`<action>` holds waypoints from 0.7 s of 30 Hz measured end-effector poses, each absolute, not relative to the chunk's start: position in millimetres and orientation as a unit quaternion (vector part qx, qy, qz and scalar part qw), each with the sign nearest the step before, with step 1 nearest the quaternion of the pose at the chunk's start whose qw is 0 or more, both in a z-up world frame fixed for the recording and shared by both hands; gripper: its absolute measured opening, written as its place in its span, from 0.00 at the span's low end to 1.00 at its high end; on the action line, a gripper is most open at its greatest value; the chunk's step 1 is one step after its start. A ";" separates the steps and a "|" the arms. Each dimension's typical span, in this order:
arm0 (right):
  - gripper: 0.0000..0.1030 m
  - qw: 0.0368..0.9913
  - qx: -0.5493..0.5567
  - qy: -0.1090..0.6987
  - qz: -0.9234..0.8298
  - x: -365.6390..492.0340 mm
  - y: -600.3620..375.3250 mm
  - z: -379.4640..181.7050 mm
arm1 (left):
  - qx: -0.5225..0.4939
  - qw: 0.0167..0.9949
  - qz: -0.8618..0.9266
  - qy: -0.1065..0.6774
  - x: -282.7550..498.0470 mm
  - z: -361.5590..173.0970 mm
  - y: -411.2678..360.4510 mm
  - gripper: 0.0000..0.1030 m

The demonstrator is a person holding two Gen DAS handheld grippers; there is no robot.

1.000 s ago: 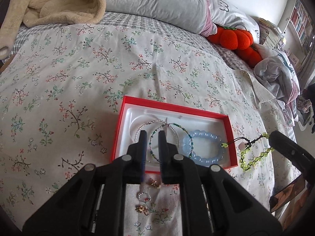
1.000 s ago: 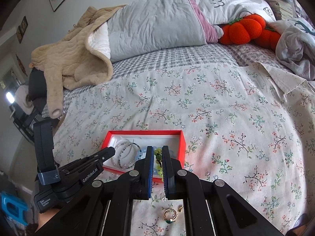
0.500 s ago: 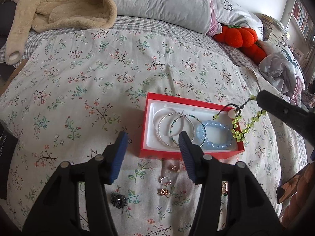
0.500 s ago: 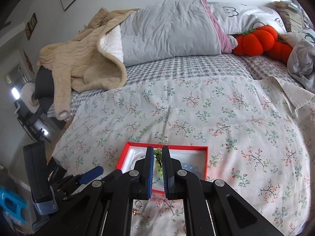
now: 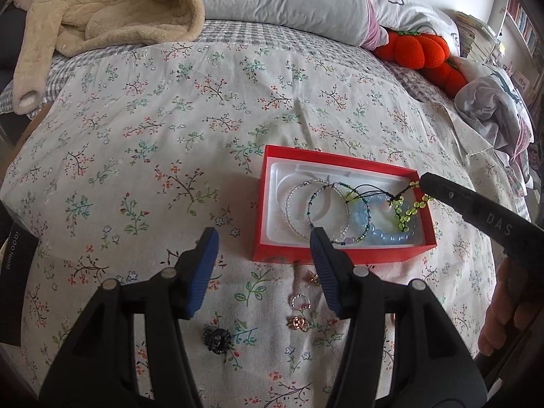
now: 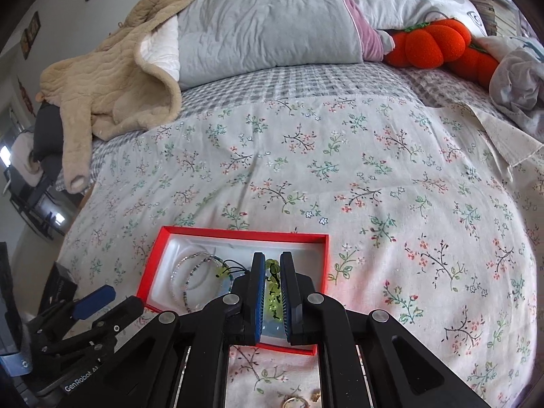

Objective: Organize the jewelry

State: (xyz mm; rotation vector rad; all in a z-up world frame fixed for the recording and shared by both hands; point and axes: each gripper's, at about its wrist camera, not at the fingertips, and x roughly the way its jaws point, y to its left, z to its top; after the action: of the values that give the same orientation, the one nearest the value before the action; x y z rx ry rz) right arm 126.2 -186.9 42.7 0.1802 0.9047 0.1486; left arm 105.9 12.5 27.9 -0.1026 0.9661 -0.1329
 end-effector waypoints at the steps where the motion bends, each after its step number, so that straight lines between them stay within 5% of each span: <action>1: 0.12 0.891 0.088 0.439 0.071 124.7 -188.3 43.4 | -0.048 0.882 -0.065 0.464 105.3 28.6 11.6 0.59; 7: 0.23 0.890 0.071 0.444 0.079 106.8 -189.1 51.3 | -0.029 0.887 -0.063 0.456 95.0 33.8 8.2 0.74; 8: 0.33 0.890 0.070 0.444 0.083 102.4 -189.7 52.6 | -0.025 0.888 -0.063 0.456 92.7 34.0 8.1 0.75; 9: 0.54 0.891 0.069 0.441 0.084 97.1 -190.3 54.2 | -0.022 0.887 -0.062 0.456 90.4 33.9 8.0 0.76; 11: 0.67 0.897 0.061 0.431 0.084 86.7 -191.4 57.9 | -0.014 0.887 -0.061 0.458 85.7 33.3 8.3 0.77; 21: 0.67 0.889 0.034 0.449 0.084 42.4 -205.8 40.6 | 0.011 0.877 -0.067 0.476 55.2 19.3 22.2 0.80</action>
State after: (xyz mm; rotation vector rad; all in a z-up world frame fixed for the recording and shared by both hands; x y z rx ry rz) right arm 42.4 -205.8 40.6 0.0710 0.9339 0.1754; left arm 55.2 22.2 19.3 0.0237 0.9921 -0.1400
